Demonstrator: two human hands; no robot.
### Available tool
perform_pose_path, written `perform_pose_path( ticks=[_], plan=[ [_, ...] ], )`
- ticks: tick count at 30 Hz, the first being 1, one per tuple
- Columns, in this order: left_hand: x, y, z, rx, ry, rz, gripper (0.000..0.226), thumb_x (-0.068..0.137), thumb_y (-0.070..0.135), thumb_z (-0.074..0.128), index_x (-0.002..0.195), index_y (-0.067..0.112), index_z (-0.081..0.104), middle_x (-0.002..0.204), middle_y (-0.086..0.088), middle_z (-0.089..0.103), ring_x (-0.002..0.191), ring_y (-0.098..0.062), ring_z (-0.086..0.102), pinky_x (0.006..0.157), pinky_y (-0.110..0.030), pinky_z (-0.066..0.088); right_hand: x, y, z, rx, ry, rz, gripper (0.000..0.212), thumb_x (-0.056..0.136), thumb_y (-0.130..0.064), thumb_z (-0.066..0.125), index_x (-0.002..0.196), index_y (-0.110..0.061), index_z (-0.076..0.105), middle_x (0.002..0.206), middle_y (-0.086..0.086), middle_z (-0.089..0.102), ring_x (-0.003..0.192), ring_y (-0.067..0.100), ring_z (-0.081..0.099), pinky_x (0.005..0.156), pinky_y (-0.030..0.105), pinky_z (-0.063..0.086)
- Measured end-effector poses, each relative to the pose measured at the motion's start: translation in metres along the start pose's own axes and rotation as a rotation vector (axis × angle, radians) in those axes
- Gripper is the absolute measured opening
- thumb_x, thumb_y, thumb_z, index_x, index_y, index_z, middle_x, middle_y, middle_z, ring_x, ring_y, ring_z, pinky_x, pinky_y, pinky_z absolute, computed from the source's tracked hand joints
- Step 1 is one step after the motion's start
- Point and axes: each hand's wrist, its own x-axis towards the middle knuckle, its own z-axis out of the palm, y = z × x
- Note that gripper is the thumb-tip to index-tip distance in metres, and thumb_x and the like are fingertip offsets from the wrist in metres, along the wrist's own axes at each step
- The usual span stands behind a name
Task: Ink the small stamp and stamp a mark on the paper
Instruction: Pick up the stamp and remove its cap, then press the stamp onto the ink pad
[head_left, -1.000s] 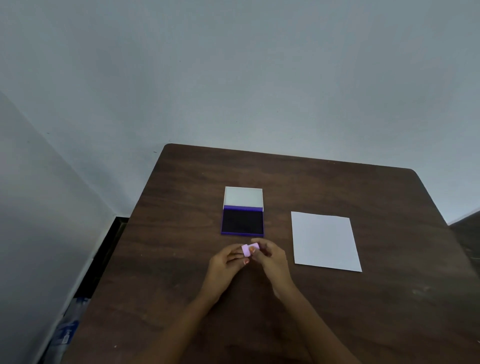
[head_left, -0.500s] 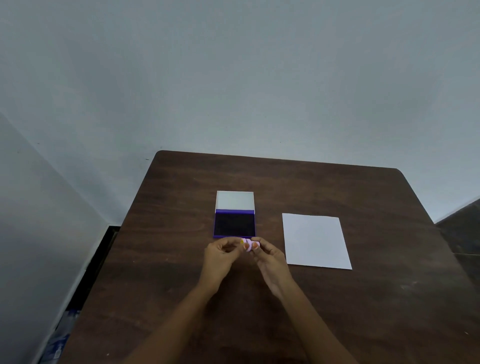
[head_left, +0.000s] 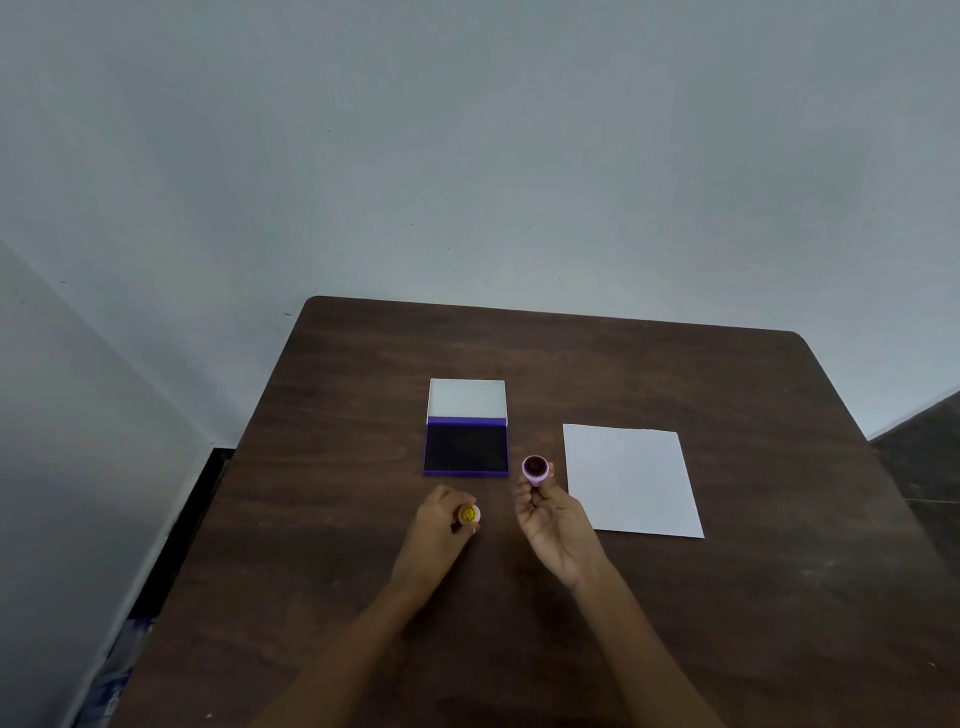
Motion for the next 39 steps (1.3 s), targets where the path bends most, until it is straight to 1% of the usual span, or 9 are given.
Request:
perform_pose_path(
  ticks=[7, 11, 16, 19, 22, 24, 27, 31, 39],
  plan=[
    [0.006, -0.006, 0.012, 0.164, -0.103, 0.067, 0.032, 0.083, 0.016, 0.06, 0.114, 0.019, 0.055, 0.123, -0.002, 0.05, 0.11, -0.01, 0.047, 0.09, -0.018, 0.036, 0.009, -0.003, 0.005, -0.068, -0.029, -0.059, 0.021, 0.066, -0.001, 0.063, 0.087, -0.001, 0.065, 0.078, 0.017, 0.074, 0.068, 0.02, 0.071, 0.057, 0.025, 0.06],
    [0.011, -0.01, 0.014, 0.175, -0.134, 0.058, 0.035, 0.084, 0.02, 0.06, 0.117, 0.02, 0.052, 0.127, -0.003, 0.047, 0.111, -0.01, 0.044, 0.09, -0.017, 0.033, 0.016, -0.009, 0.011, -0.274, -0.07, -0.112, 0.016, 0.072, -0.003, 0.062, 0.083, -0.01, 0.071, 0.083, 0.008, 0.076, 0.08, 0.018, 0.07, 0.061, 0.023, 0.058],
    [0.015, -0.015, 0.009, 0.102, -0.175, 0.022, 0.053, 0.08, 0.029, 0.064, 0.128, 0.021, 0.042, 0.134, -0.002, 0.041, 0.12, -0.013, 0.04, 0.096, -0.021, 0.031, 0.034, -0.006, 0.023, -0.879, 0.029, -0.328, 0.017, 0.084, -0.011, 0.059, 0.098, -0.019, 0.064, 0.108, 0.005, 0.066, 0.099, 0.017, 0.061, 0.081, 0.026, 0.054],
    [0.02, -0.022, -0.008, 0.029, -0.071, 0.011, 0.044, 0.083, 0.03, 0.061, 0.123, 0.022, 0.046, 0.13, -0.003, 0.047, 0.116, -0.011, 0.045, 0.1, -0.028, 0.039, 0.047, 0.002, 0.033, -1.202, 0.184, -0.508, 0.019, 0.08, -0.02, 0.067, 0.098, -0.019, 0.066, 0.103, 0.001, 0.068, 0.096, 0.016, 0.061, 0.086, 0.033, 0.052],
    [0.033, -0.033, -0.023, 0.06, 0.088, 0.04, 0.049, 0.081, 0.029, 0.063, 0.126, 0.019, 0.045, 0.132, -0.006, 0.048, 0.119, -0.014, 0.044, 0.102, -0.029, 0.036, 0.062, 0.012, 0.047, -1.447, 0.15, -0.677, 0.021, 0.082, -0.015, 0.064, 0.102, -0.011, 0.065, 0.104, 0.008, 0.068, 0.089, 0.011, 0.057, 0.076, 0.016, 0.044],
    [0.045, -0.04, -0.028, 0.053, 0.117, 0.023, 0.061, 0.078, 0.028, 0.068, 0.131, 0.016, 0.04, 0.136, -0.008, 0.046, 0.125, -0.018, 0.04, 0.103, -0.027, 0.029, 0.072, 0.022, 0.056, -1.599, 0.11, -0.763, 0.019, 0.083, -0.011, 0.062, 0.101, -0.006, 0.064, 0.104, 0.013, 0.067, 0.089, 0.013, 0.058, 0.076, 0.014, 0.042],
    [0.062, -0.048, -0.031, 0.015, 0.046, -0.032, 0.08, 0.074, 0.031, 0.072, 0.138, 0.012, 0.028, 0.145, -0.011, 0.037, 0.132, -0.021, 0.033, 0.109, -0.028, 0.021, 0.086, 0.034, 0.066, -1.734, 0.08, -0.789, 0.021, 0.085, -0.01, 0.059, 0.104, -0.002, 0.061, 0.106, 0.016, 0.066, 0.098, 0.022, 0.059, 0.083, 0.023, 0.041],
    [0.077, -0.058, -0.027, 0.231, 0.031, 0.05, 0.094, 0.074, 0.051, 0.063, 0.143, 0.014, 0.011, 0.155, -0.009, 0.016, 0.142, -0.02, 0.013, 0.115, -0.034, 0.005, 0.099, 0.043, 0.072, -1.832, 0.059, -0.792, 0.016, 0.086, -0.009, 0.057, 0.097, 0.001, 0.063, 0.103, 0.019, 0.066, 0.096, 0.027, 0.059, 0.082, 0.026, 0.041],
    [0.08, -0.068, -0.02, 0.395, 0.016, 0.12, 0.091, 0.077, 0.064, 0.047, 0.139, 0.024, -0.007, 0.156, -0.004, 0.003, 0.142, -0.014, -0.002, 0.111, -0.033, -0.008, 0.108, 0.047, 0.072, -1.975, 0.066, -0.753, 0.023, 0.087, -0.01, 0.055, 0.108, -0.002, 0.059, 0.115, 0.017, 0.062, 0.106, 0.026, 0.055, 0.092, 0.031, 0.043]
  ],
)
